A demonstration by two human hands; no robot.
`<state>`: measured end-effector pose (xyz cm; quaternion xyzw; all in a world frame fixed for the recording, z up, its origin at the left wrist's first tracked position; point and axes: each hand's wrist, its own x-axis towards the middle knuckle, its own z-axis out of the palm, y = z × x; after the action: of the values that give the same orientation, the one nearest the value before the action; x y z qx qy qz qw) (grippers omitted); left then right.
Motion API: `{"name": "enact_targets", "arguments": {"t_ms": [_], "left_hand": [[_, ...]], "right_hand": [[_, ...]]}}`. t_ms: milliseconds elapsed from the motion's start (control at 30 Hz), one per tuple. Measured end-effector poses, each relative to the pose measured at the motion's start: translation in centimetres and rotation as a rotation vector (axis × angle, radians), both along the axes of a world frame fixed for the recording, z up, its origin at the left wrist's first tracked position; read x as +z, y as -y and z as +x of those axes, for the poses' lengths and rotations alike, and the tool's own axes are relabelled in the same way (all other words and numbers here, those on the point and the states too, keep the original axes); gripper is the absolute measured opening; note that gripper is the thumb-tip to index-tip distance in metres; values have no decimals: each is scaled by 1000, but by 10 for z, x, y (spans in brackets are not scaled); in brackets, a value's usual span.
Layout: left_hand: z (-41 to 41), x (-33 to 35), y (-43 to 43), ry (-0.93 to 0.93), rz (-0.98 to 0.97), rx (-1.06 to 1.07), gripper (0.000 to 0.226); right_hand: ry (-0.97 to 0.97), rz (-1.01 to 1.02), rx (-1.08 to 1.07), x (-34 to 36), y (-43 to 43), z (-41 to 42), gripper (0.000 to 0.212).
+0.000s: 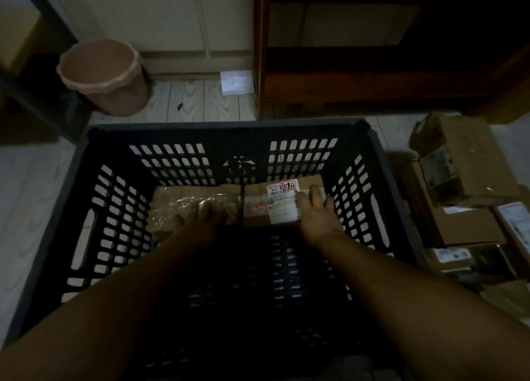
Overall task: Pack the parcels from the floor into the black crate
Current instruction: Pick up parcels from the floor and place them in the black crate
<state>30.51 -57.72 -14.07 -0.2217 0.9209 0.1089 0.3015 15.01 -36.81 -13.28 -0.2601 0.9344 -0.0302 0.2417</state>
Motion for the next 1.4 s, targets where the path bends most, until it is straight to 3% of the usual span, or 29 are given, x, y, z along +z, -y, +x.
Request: {"name": "enact_targets", "arguments": {"t_ms": [200, 433, 633, 867, 1033, 1200, 1400], "left_hand": [[5, -20, 13, 20, 47, 18, 72], [2, 26, 12, 35, 109, 99, 81], [9, 167, -13, 52, 186, 107, 83], [14, 374, -41, 9, 159, 10, 90], [29, 512, -78, -112, 215, 136, 90], [46, 614, -107, -198, 189, 189, 87], [67, 684, -138, -285, 146, 186, 84]], "right_hand": [[-119, 96, 86, -31, 9, -9, 80], [-10, 74, 48, 9, 10, -1, 101], [153, -25, 54, 153, -10, 20, 78], [215, -104, 43, 368, -47, 29, 67], [197, -106, 50, 501, -83, 36, 70], [151, -102, 32, 589, -122, 48, 75], [16, -95, -35, 657, -166, 75, 77]]}}
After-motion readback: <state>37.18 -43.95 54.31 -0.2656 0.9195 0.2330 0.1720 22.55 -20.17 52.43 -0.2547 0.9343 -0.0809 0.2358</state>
